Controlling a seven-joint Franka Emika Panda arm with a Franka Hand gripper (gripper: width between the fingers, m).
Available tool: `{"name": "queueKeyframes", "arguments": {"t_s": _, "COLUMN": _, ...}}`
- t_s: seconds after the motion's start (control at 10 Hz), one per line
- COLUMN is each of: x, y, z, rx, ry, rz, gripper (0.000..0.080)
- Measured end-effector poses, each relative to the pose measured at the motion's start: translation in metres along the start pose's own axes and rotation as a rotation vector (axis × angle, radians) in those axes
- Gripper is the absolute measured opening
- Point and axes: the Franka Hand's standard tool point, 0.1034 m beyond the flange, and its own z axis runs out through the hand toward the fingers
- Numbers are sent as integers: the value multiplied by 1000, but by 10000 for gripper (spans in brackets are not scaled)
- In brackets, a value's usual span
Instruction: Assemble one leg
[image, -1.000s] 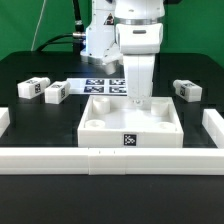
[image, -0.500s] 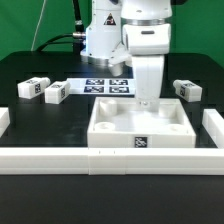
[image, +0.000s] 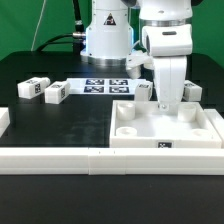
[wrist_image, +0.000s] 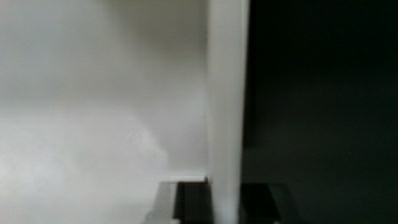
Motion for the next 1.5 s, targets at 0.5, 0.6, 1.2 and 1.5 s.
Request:
{"name": "queueKeyframes", "arguments": {"t_s": 0.5, "x": -1, "y": 13, "z": -1, "rx": 11, "ry": -20, "rz": -49, "gripper": 59}}
{"name": "queueKeyframes", "arguments": {"t_s": 0.6, "x": -1, "y": 16, "z": -1, "rx": 9, "ry": -21, "rz": -54, "gripper": 59}}
{"name": "queueKeyframes", "arguments": {"t_s": 1.2, "x": -1, "y": 18, "z": -2, "rx": 9, "ry": -22, "rz": -39, "gripper": 248}}
{"name": "queueKeyframes", "arguments": {"t_s": 1.5, "x": -2, "y": 18, "z": -2, "rx": 9, "ry": -22, "rz": -39, "gripper": 592}}
